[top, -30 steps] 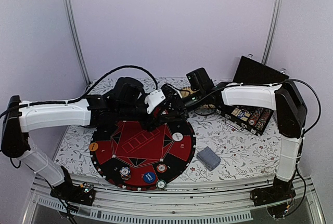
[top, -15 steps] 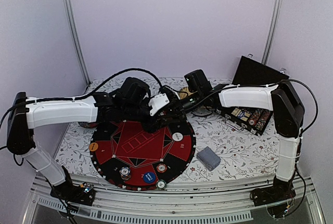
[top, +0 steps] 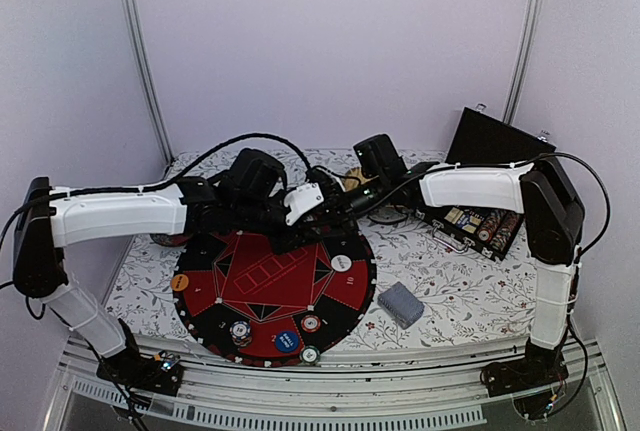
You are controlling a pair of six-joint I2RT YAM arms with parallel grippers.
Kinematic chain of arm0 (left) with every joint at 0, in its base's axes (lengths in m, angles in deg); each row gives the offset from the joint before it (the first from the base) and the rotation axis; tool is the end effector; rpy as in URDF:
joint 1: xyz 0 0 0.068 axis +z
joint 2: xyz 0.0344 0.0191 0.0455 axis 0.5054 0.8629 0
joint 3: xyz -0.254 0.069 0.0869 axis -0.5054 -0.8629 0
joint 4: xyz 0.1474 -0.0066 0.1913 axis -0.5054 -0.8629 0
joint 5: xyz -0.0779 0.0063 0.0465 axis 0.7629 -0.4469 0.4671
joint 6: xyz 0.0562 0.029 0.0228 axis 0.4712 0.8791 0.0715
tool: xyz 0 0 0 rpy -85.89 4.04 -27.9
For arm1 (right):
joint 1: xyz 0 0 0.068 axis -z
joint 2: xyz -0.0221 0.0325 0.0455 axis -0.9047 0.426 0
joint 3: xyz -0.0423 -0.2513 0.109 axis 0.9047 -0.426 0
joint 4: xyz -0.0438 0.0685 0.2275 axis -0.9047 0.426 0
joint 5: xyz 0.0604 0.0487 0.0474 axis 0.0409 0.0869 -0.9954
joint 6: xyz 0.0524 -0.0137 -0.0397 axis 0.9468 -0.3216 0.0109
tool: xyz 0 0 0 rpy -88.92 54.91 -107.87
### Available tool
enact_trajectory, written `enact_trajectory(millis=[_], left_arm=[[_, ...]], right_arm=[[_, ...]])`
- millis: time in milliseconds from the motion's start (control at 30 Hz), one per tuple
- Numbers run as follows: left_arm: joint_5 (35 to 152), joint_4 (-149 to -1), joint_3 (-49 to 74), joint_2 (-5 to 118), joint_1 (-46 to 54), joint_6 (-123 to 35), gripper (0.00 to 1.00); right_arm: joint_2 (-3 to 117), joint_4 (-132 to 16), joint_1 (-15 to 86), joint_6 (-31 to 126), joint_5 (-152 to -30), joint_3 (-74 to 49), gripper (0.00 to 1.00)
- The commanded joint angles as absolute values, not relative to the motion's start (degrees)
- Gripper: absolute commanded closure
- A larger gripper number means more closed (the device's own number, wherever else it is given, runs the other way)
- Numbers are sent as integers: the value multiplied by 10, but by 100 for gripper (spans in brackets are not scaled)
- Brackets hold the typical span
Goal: Distribute texas hold em gaming equipment
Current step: Pass from the right arm to the left
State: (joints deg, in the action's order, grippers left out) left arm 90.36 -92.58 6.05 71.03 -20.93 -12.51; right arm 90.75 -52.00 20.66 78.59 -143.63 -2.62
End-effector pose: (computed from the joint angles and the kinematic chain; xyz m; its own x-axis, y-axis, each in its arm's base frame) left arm 0.2128 -0.2731 0.2632 -0.1038 0.6602 -0.7439 0.9056 0.3720 0.2038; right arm 0.2823 0.3385 0.2418 -0.8557 -0.4022 -0.3255 -0.4115 0.1475 0.8994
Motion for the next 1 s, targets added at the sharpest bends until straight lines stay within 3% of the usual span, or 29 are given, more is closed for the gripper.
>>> enact_trajectory(millis=[0,100,133,200,300,700,967], left_arm=[[927,-901,49,686,-205,-140,100],[906,-907,42,678,-203,-157,100],[898,-908,39,675,-203,-162,100],[883,-909,33,672,-203,-170,100],[882,-905,22,666,-202,-174,100],[897,-905,7,653,-197,-166,100],[902,-917,10,660,-194,-174,100]], right_arm=[[916,-568,194,770,-1470,-17,98],[919,-568,194,768,-1473,-16,97],[921,-568,194,767,-1472,-16,94],[928,-571,194,767,-1471,-17,78],[939,-597,193,777,-1485,-23,66],[940,-699,213,846,-1515,-71,34],[930,-794,233,918,-1508,-129,31]])
